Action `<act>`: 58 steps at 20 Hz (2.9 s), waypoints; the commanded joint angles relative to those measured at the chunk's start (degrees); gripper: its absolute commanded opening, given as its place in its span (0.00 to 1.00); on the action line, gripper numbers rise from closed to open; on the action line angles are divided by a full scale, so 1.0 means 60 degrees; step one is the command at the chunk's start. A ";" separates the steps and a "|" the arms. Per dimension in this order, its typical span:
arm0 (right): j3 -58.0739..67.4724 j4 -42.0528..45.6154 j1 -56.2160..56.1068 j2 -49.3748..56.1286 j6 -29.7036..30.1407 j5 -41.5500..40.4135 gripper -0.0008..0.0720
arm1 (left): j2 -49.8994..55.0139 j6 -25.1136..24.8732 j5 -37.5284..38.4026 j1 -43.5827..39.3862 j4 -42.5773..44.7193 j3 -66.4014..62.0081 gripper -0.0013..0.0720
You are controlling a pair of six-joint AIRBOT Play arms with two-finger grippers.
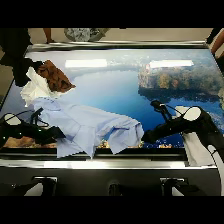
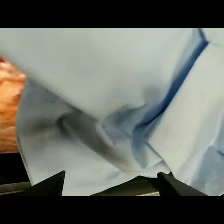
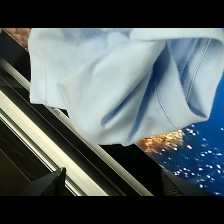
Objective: Fold the shirts.
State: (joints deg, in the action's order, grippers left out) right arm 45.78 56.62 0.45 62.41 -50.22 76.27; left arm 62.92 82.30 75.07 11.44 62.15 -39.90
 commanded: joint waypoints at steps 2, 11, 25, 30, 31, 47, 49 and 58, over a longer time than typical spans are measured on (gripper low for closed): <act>-0.0725 -0.0073 0.0000 0.0004 0.0171 -0.0568 0.97 | -0.0018 -0.0739 0.0178 0.0047 -0.0087 0.0838 0.98; -0.1326 -0.0699 -0.0011 0.0004 0.0273 -0.1231 0.97 | -0.0226 -0.0801 0.0463 0.0619 0.0958 0.1104 0.98; -0.2127 -0.0849 -0.0011 0.0004 0.0266 -0.2175 0.97 | -0.0226 -0.0299 -0.1515 0.0579 0.0645 0.2084 0.10; -0.2357 -0.1876 -0.0011 0.0011 0.0415 -0.2714 0.97 | -0.0233 -0.0510 -0.1450 0.0579 0.0645 0.2084 0.06; -0.2357 -0.2047 -0.0011 0.0087 0.0404 -0.2772 0.97 | -0.0237 -0.0510 -0.1446 0.0579 0.0645 0.2084 0.06; 0.4371 0.3264 -0.1588 -0.1698 -0.1406 -0.2809 0.07 | -0.4062 0.0718 -0.2116 0.0637 0.0659 -0.4350 0.05; 0.7023 0.5901 -0.1588 -0.2419 -0.2834 -0.2860 0.07 | -0.4364 0.1304 -0.3129 0.0860 0.1308 -0.7169 0.05; 1.0612 0.7985 -0.1596 -0.2903 -0.1942 0.1993 0.07 | -0.4251 0.2441 -0.0943 0.1231 0.2291 -1.0120 0.06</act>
State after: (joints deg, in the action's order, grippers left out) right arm 106.30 100.51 -9.15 45.65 -64.62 78.43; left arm 38.39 95.29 66.67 18.59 75.11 -98.00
